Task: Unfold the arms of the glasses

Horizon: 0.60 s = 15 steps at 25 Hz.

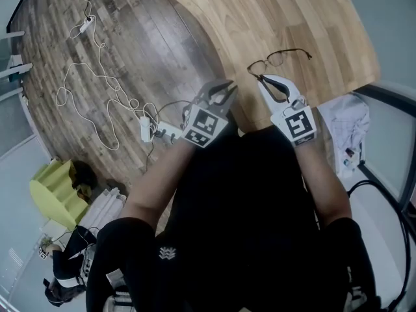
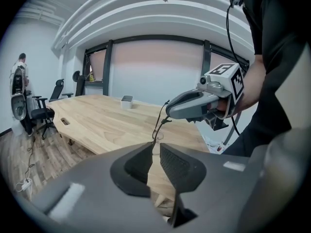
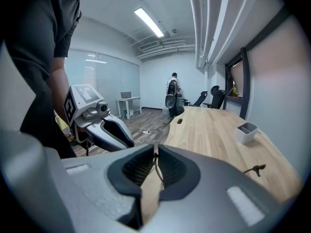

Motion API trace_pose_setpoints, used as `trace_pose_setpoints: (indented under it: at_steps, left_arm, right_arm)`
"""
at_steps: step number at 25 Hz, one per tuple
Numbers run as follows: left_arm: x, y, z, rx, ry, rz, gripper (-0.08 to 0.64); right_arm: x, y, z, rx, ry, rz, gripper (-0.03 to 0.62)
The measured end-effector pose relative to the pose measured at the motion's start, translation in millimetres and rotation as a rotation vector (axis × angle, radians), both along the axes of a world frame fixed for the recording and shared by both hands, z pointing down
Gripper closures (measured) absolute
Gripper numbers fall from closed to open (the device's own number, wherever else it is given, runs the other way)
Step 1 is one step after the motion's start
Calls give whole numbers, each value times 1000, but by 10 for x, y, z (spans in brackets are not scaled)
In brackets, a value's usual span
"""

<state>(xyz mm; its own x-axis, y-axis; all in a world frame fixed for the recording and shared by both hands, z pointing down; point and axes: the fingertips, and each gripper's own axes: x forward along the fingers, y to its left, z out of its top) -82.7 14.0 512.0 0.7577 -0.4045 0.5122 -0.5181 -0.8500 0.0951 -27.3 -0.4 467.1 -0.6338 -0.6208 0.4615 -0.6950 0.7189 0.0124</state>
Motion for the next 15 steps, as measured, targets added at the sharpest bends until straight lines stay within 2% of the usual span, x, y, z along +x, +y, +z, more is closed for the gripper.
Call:
trace_pose_setpoints:
  at_steps: [5,10,13,15]
  left_arm:
    - [-51,42,-42,3,13,-11,503]
    - [-66,33,-173,24,30,-29,503]
    - [-56,-52,-305,17,63,-83,503]
    - [-70,-147,-428,5,100,-149,503]
  right_arm:
    - [-103,56,-28,15,-1,-20,565]
    - [-188,62,-271,56,-37,-41,565]
    - [-73,76,-459,105,-80,-50,565]
    - [82,15,-675,144,-118,-6,565]
